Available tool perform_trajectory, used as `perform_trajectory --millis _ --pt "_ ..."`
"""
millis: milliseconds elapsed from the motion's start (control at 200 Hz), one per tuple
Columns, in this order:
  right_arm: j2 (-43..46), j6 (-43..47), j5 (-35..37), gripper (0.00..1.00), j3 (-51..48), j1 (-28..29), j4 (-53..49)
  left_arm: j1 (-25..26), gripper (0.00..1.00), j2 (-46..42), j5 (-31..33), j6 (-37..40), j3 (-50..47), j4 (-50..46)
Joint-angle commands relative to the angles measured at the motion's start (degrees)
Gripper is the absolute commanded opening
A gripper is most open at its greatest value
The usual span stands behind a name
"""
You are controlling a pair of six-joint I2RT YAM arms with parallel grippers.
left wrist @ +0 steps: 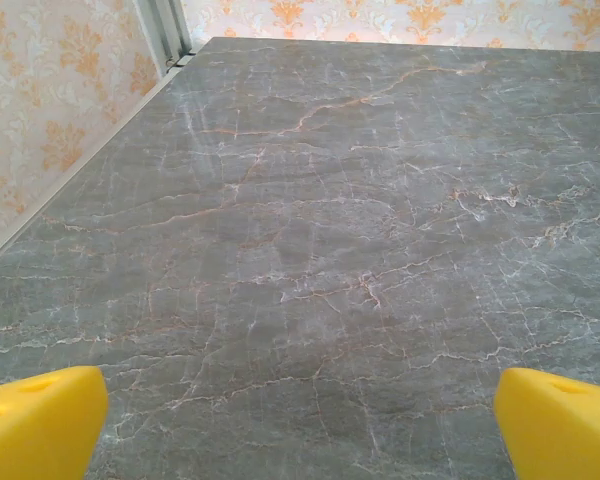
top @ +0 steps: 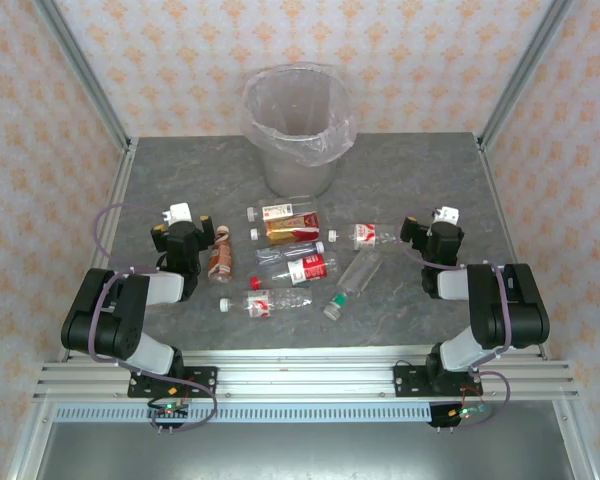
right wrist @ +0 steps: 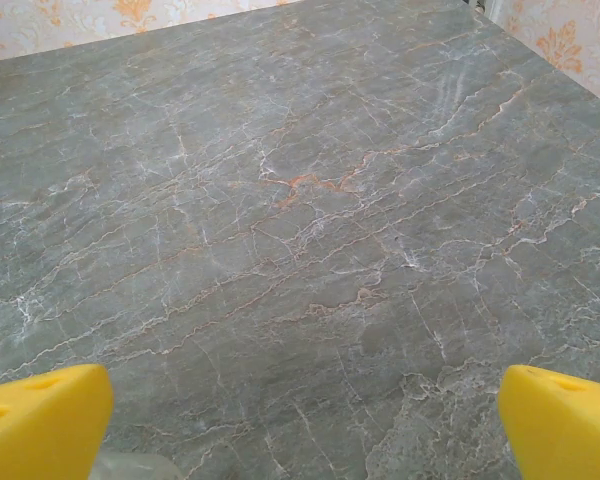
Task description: Put the plastic bottles in the bin
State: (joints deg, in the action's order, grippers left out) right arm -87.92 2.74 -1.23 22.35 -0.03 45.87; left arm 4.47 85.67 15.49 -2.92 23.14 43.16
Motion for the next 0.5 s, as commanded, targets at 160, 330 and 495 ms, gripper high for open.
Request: perform_trajectory --millis 160,330,495 --pt "0.68 -0.76 1.08 0.99 0.81 0.27 0.45 -0.09 1.00 -0.06 1.87 0.75 -0.02 1.73" --pt "0.69 -0.80 1.09 0.99 0.77 0.23 0.41 -0.12 1.00 -0.05 1.83 0.72 -0.02 1.71" --pt "0.64 -0.79 1.06 0.99 0.86 0.24 0.23 -0.13 1.00 -0.06 1.88 0.73 -0.02 1.71"
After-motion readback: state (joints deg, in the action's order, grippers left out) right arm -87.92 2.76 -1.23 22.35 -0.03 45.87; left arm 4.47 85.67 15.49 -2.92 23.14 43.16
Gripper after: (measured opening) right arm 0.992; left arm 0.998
